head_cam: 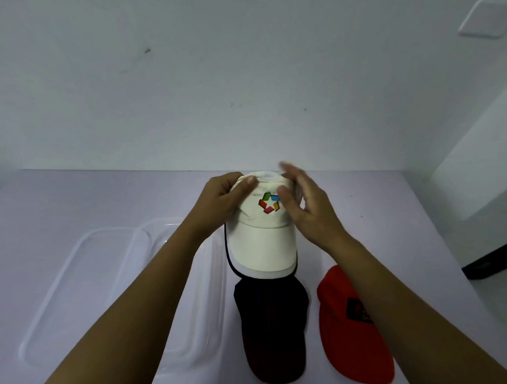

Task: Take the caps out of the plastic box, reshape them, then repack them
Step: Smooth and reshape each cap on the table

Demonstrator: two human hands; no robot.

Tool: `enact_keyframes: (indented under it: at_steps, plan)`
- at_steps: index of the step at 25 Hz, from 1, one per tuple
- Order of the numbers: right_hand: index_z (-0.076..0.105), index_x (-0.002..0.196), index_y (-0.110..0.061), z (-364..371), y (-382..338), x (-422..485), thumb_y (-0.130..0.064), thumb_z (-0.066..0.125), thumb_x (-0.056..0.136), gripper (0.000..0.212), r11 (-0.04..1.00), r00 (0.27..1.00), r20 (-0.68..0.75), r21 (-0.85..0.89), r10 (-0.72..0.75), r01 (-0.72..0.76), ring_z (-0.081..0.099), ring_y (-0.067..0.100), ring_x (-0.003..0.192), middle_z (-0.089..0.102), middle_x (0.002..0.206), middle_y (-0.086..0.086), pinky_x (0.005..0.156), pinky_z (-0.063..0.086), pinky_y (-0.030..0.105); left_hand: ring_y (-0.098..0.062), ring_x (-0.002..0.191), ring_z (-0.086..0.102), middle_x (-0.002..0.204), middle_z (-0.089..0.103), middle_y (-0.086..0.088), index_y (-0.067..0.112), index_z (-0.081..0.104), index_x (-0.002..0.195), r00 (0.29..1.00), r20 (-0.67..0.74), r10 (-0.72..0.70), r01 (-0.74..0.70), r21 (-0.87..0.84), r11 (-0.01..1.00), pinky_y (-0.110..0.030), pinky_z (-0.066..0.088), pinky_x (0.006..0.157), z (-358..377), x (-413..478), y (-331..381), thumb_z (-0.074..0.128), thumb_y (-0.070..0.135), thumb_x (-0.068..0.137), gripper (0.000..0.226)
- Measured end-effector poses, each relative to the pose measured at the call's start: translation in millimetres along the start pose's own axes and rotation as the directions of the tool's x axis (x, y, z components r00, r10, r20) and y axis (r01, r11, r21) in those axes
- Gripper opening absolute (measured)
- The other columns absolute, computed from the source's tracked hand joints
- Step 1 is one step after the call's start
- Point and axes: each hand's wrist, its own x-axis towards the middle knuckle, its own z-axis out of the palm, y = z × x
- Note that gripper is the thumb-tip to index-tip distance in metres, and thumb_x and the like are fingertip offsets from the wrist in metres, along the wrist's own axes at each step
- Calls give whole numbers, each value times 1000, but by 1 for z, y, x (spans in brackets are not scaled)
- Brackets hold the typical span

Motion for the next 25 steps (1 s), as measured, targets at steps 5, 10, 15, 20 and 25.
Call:
enact_keyframes:
  at_steps: [5,10,15,20,25]
  plan:
    - [57,89,-17,-4,-10,13,-35,51,93,19,997,985,156,-57,69,-61,60,19,90,61,89,-2,74,50,29,-5,73,60,83,65,7,23,57,98,991,-33,130,-120,218,969,-18,47,63,-2,-5,3,48,34,96,14]
    - [55,91,-20,4,-18,14,-40,51,90,20,999,996,92,-42,-1,5,55,16,92,56,92,-2,76,47,24,-8,66,51,70,57,0,11,60,79,988,-62,141,-124,222,967,-20,42,62,-1,0,14,47,25,97,27]
    - [31,131,-37,-5,11,-2,-78,57,60,86,954,983,89,243,159,-176,50,-5,113,53,118,-15,88,41,5,-14,65,45,67,44,-5,-1,45,76,967,-193,165,-177,-48,983,-22,39,58,0,-1,16,41,28,98,37]
    - [60,121,-28,15,19,-25,-53,59,76,51,465,904,335,776,267,-425,62,20,111,66,120,-1,82,55,31,-8,59,40,61,41,5,16,42,68,922,-364,135,-167,-58,984,-24,37,56,10,7,6,39,31,95,31]
    - [47,136,-19,32,30,-36,-21,79,65,78,103,886,388,900,255,-424,60,34,113,52,137,16,86,53,48,1,54,46,59,46,8,18,45,67,929,-327,172,-153,85,985,-11,35,54,23,5,4,44,22,99,33]
